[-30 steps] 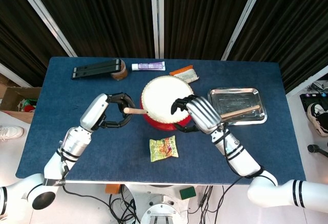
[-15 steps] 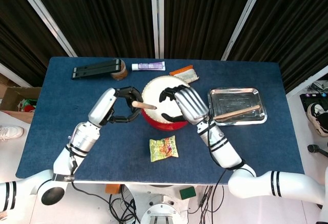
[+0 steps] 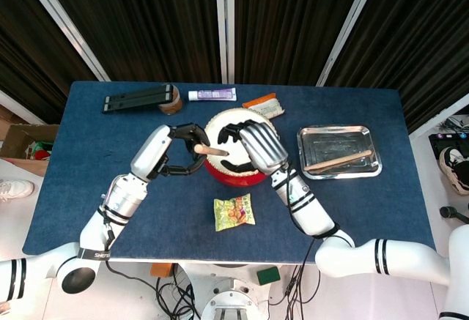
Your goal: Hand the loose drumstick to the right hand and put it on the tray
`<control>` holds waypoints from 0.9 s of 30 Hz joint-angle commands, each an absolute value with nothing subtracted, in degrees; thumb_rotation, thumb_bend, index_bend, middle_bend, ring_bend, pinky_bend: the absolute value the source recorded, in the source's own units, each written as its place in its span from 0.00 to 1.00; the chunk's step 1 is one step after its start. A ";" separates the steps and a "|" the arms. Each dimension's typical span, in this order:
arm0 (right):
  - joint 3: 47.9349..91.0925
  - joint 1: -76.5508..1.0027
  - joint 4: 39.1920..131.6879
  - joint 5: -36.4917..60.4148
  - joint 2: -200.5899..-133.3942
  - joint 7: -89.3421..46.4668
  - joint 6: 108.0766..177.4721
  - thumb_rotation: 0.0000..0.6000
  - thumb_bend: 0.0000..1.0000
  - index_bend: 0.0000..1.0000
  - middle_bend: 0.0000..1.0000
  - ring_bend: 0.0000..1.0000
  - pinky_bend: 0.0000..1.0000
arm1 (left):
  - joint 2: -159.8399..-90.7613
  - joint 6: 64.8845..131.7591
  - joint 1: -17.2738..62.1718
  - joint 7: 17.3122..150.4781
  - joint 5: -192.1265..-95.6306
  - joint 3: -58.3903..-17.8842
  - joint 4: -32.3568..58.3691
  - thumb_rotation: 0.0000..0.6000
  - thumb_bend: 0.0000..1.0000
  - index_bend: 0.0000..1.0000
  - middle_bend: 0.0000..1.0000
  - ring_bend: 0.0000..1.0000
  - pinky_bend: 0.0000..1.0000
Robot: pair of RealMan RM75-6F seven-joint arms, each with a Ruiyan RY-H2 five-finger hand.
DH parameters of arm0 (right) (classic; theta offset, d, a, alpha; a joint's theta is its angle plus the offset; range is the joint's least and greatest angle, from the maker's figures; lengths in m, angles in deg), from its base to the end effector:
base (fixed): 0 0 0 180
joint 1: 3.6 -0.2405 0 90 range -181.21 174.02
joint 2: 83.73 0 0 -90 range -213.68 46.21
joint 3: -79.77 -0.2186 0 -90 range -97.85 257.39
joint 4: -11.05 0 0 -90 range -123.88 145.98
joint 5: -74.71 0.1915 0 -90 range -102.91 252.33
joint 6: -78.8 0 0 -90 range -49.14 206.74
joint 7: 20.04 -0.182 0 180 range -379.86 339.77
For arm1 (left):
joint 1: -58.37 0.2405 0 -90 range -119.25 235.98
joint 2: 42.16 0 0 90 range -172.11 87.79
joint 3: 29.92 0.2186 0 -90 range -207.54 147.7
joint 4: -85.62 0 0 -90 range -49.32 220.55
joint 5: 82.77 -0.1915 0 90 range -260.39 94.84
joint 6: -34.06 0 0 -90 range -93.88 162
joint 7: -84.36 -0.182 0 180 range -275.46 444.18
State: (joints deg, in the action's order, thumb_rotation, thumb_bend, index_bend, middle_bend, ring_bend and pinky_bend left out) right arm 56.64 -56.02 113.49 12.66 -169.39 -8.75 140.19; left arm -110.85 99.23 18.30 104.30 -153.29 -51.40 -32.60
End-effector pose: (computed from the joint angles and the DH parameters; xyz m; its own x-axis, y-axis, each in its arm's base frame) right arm 0.0420 -0.3439 0.0490 0.0143 -0.2103 0.9775 -0.8369 -0.5375 -0.1034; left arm 0.0030 0.3123 0.1174 -0.3788 0.3757 0.8458 0.7522 -0.4076 0.5178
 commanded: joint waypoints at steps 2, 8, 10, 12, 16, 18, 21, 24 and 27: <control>56.58 -56.36 113.17 12.96 -169.82 -8.95 140.18 1.00 0.21 0.53 0.53 0.47 0.46 | -110.81 99.15 18.34 104.25 -153.23 -51.43 -32.69 1.00 0.61 0.72 0.69 0.56 0.59; 56.57 -57.07 112.46 13.22 -170.85 -8.94 140.16 1.00 0.26 0.54 0.53 0.47 0.46 | -110.80 99.02 18.40 104.03 -153.33 -51.40 -32.75 1.00 0.61 0.72 0.69 0.56 0.59; 56.59 -57.17 112.25 13.04 -171.09 -9.01 140.32 1.00 0.31 0.56 0.54 0.47 0.46 | -110.74 99.00 18.47 103.92 -153.33 -51.34 -32.76 1.00 0.61 0.72 0.69 0.55 0.59; 56.52 -57.29 111.94 12.84 -171.40 -9.16 140.59 1.00 0.34 0.58 0.55 0.48 0.46 | -110.64 98.97 18.56 103.98 -153.31 -51.34 -32.78 1.00 0.61 0.72 0.69 0.55 0.59; 56.53 -57.42 111.33 12.40 -171.98 -9.26 141.13 1.00 0.44 0.63 0.58 0.50 0.46 | -110.51 98.95 18.76 104.09 -153.40 -51.24 -32.70 1.00 0.61 0.72 0.69 0.55 0.59; 56.55 -57.47 111.04 12.20 -172.22 -9.15 141.45 1.00 0.46 0.65 0.58 0.51 0.46 | -110.44 98.81 18.83 104.09 -153.49 -51.11 -32.58 1.00 0.61 0.72 0.69 0.55 0.59; 56.82 -57.44 110.64 11.56 -172.40 -8.49 142.13 1.00 0.47 0.69 0.60 0.53 0.47 | -110.25 98.51 18.92 104.01 -153.70 -50.84 -32.17 1.00 0.61 0.72 0.68 0.55 0.59; 57.44 -57.08 110.39 10.60 -172.42 -7.49 143.17 1.00 0.48 0.73 0.63 0.55 0.48 | -109.59 98.09 19.09 103.24 -154.67 -50.15 -31.40 1.00 0.58 0.65 0.65 0.54 0.59; 58.00 -56.44 110.26 9.87 -171.98 -6.85 144.05 1.00 0.48 0.77 0.65 0.57 0.49 | -108.88 98.17 19.36 100.01 -156.06 -48.88 -30.24 1.00 0.45 0.48 0.52 0.48 0.59</control>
